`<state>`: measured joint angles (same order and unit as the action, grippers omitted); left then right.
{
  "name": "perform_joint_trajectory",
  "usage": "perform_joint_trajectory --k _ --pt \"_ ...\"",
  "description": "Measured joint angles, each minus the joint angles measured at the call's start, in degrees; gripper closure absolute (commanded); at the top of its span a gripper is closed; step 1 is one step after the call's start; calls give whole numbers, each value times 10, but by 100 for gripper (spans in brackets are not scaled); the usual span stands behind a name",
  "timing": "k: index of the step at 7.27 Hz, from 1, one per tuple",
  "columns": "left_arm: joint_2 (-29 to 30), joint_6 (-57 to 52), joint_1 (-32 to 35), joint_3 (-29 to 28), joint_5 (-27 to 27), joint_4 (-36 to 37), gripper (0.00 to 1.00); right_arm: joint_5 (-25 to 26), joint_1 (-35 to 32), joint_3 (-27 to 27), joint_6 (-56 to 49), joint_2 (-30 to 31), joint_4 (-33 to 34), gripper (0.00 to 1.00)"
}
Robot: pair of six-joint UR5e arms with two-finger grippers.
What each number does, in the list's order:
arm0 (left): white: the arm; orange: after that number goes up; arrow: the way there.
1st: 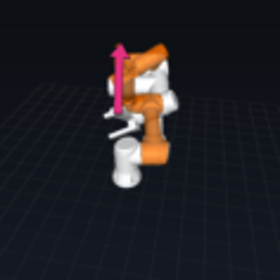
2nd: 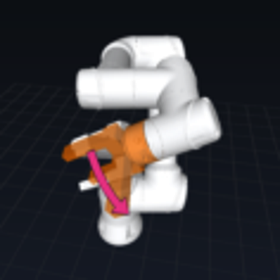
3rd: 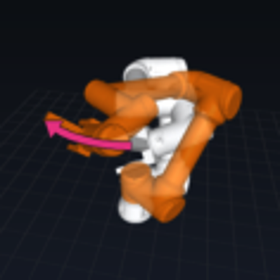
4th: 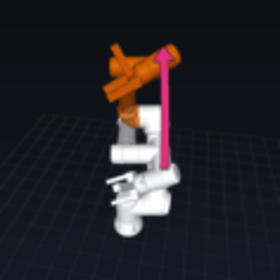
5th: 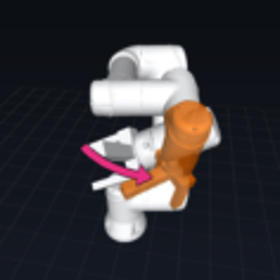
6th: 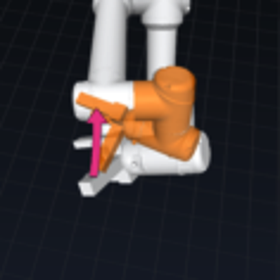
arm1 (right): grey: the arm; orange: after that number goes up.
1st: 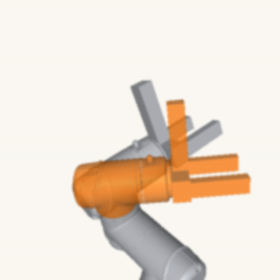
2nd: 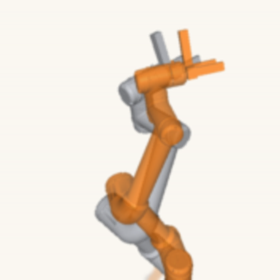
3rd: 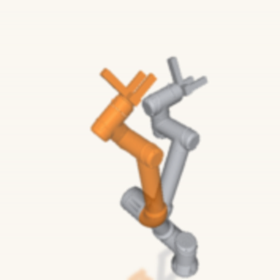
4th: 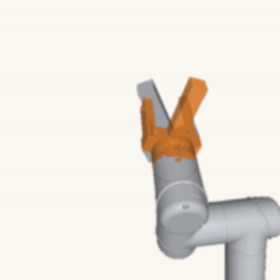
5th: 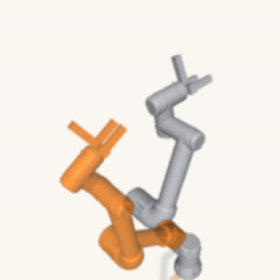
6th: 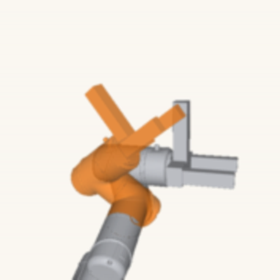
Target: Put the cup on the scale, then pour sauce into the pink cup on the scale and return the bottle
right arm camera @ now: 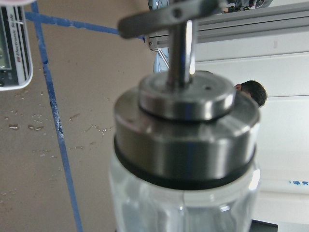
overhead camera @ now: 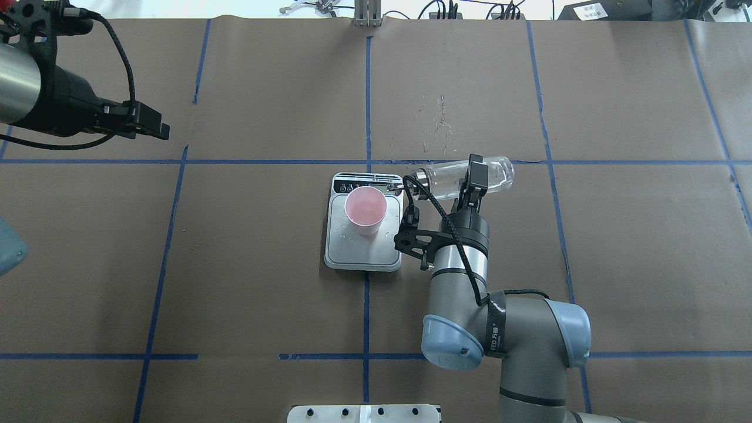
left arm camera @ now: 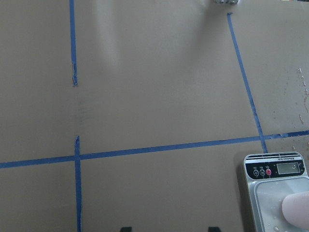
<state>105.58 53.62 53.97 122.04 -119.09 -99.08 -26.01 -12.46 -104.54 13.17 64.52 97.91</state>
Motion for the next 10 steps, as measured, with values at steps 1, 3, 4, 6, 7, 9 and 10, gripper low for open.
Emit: perform_joint_trajectory --k 1,3,4,6,7,9,10 --pt "0 0 0 0 0 0 39 0 -3 5 -7 -7 0 100" --pt "1 1 0 -1 0 0 39 5 -6 20 -23 -17 0 100" --pt "1 1 0 0 0 0 39 14 -6 27 -37 -19 0 100" --pt "1 1 0 0 0 0 39 34 -5 33 -63 -20 0 100" --pt "1 2 0 0 0 0 39 46 -3 34 -79 -20 0 100" --pt "0 3 0 -1 0 0 39 65 -1 35 -110 -19 0 100" --pt "0 3 0 -1 0 0 39 73 0 37 -122 -19 0 100"
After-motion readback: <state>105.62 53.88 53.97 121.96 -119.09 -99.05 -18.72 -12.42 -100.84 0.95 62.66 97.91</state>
